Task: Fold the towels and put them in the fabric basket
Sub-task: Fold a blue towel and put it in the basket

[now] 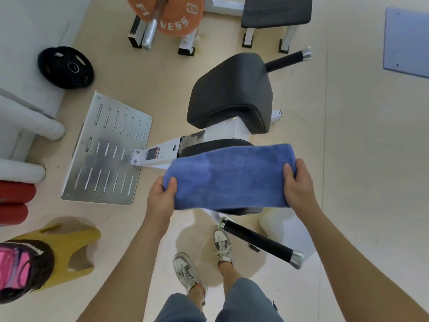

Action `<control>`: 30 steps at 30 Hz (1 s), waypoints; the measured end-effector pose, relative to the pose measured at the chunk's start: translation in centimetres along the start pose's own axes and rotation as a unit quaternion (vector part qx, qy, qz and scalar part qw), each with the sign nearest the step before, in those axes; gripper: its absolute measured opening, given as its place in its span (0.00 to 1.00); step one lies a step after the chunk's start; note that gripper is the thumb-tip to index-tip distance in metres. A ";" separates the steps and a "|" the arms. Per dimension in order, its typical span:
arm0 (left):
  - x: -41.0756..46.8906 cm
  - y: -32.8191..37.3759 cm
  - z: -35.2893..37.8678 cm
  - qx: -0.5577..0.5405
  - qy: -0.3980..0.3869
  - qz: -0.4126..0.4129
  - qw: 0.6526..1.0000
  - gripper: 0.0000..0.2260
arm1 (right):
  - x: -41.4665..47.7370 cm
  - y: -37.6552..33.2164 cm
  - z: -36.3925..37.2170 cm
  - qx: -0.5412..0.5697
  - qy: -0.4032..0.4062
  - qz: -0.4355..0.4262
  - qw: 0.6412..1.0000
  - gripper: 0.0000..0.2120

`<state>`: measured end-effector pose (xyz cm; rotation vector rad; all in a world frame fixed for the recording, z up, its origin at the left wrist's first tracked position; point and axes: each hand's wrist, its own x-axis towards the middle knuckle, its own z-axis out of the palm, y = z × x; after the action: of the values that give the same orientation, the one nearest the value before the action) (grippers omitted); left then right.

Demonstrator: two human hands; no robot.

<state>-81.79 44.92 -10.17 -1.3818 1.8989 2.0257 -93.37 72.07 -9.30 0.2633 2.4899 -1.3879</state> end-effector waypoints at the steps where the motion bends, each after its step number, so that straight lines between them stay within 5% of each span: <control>1: 0.2 0.6 0.0 0.009 0.024 0.046 0.999 0.08 | 0.0 -0.2 -0.2 -0.007 0.024 -0.021 0.999 0.10; 4: 1.3 1.5 0.8 0.063 0.061 0.080 0.993 0.10 | 0.0 0.3 0.4 -0.024 0.058 0.003 0.998 0.11; 8: 3.3 -0.3 1.8 0.138 0.036 -0.062 0.988 0.16 | -0.2 1.6 2.0 -0.004 0.042 0.104 0.994 0.12; 12: 3.7 0.1 1.9 0.021 -0.013 -0.121 0.992 0.13 | 0.5 1.0 1.7 0.066 -0.013 0.208 0.976 0.16; 15: 2.9 0.9 1.3 -0.106 -0.055 -0.114 0.986 0.15 | 0.5 0.7 0.1 0.222 -0.112 0.318 0.915 0.19; 20: 0.9 2.0 -0.4 -0.126 -0.145 -0.121 0.974 0.10 | 0.1 0.9 -3.2 0.300 -0.228 0.340 0.862 0.14; 24: -0.8 1.9 -0.3 0.055 -0.145 -0.172 0.973 0.10 | -0.4 -0.6 -4.6 0.112 -0.186 0.289 0.932 0.07; 26: -1.6 2.4 -0.4 0.044 -0.154 -0.159 0.974 0.09 | -0.5 -1.3 -4.7 0.045 -0.103 0.223 0.968 0.09; 28: -2.7 3.2 -1.0 0.018 -0.210 -0.117 0.971 0.21 | -0.8 -2.6 -4.9 0.039 -0.022 0.173 0.984 0.08; 30: -4.1 3.8 -1.4 0.144 -0.237 -0.024 0.961 0.31 | -1.2 -4.4 -5.3 0.021 0.011 0.121 0.992 0.05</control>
<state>-80.72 44.93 -4.52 -0.7790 1.8206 1.7600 -94.29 74.21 -2.70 0.5734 2.3541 -1.3436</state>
